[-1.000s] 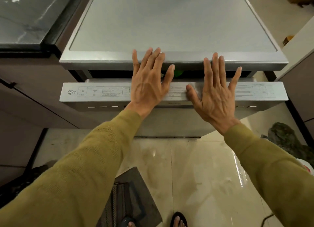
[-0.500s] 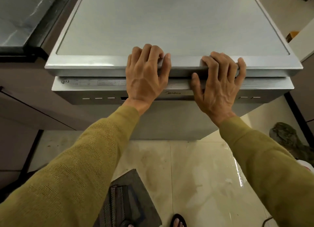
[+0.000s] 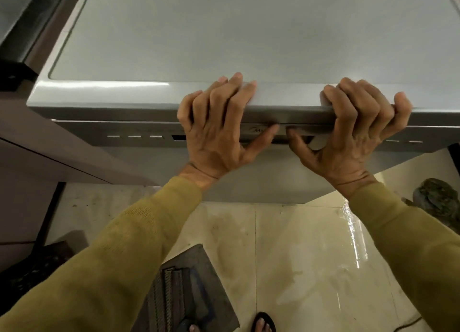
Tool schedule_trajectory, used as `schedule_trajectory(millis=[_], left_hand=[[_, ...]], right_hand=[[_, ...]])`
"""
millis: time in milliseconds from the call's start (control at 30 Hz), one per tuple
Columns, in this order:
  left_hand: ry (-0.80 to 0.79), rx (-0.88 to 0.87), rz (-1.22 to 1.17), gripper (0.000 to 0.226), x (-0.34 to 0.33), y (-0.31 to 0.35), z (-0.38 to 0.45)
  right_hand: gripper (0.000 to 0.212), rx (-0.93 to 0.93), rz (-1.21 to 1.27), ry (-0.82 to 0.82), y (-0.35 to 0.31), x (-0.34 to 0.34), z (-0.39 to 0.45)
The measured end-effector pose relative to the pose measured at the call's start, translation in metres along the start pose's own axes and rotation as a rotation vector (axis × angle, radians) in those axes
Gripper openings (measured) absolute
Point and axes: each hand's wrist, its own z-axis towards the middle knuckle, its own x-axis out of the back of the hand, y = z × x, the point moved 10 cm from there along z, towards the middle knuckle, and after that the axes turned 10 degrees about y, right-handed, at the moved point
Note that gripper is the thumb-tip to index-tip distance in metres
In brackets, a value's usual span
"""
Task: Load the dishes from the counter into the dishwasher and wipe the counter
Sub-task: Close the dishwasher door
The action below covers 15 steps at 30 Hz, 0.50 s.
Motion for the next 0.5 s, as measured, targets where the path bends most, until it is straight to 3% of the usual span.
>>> schedule_trajectory(millis=[267,400,500], left_hand=[[-0.008,-0.005,0.041,0.074,0.001,0.0,0.002],[-0.219,0.052,0.02,0.074,-0.002,0.001,0.001],[-0.432,0.197,-0.018,0.069,0.002,0.004,0.008]], right_hand=[[0.074,0.039,0.02,0.003,-0.002,0.003,-0.002],[0.07,-0.05,0.056,-0.121,-0.004,0.005,-0.002],[0.061,-0.124,0.086,-0.28,-0.009,0.011,0.011]])
